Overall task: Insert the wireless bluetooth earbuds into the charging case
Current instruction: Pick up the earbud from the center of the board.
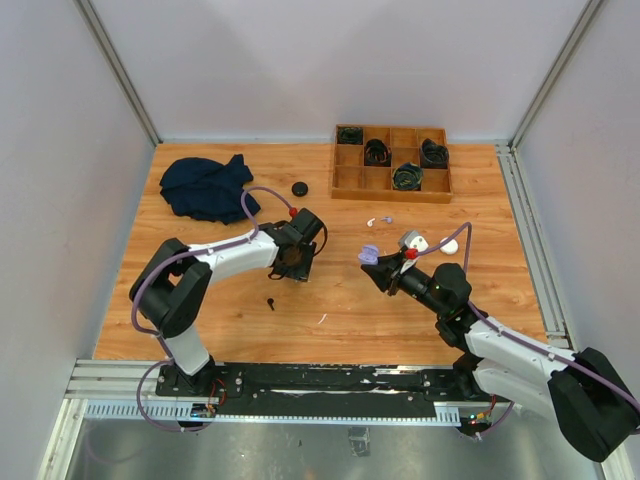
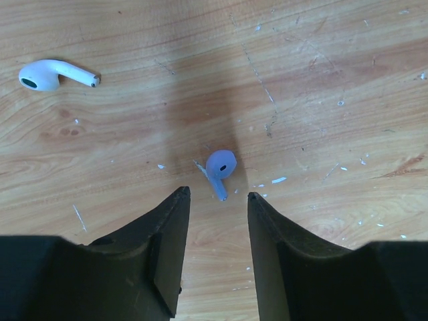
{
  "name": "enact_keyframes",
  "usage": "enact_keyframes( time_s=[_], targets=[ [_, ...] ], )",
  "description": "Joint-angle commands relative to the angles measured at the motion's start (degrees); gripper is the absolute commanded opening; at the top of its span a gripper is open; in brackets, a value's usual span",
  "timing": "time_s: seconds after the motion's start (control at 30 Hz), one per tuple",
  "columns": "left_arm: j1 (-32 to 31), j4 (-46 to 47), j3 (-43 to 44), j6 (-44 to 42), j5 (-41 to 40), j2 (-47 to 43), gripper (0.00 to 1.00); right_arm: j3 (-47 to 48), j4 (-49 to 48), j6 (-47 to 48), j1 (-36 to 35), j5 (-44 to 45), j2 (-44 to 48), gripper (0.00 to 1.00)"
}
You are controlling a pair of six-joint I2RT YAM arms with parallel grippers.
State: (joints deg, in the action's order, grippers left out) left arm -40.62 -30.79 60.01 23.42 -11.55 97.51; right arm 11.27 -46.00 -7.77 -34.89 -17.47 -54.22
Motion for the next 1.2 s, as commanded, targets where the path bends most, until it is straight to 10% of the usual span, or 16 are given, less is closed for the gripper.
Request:
enact_keyframes(
  time_s=[0.0,1.17],
  targets=[
    [0.4,-0.5,0.0,-0.1,-1.3,0.9,0.44,-1.0,-1.5,-0.4,-1.1,0.5,1.0,0.02],
    [2.5,-3.2,5.8,-2.3,1.6,3.0,0.42,-0.9,-0.4,-0.1,-1.0,0.5,1.9,0.03]
  ],
)
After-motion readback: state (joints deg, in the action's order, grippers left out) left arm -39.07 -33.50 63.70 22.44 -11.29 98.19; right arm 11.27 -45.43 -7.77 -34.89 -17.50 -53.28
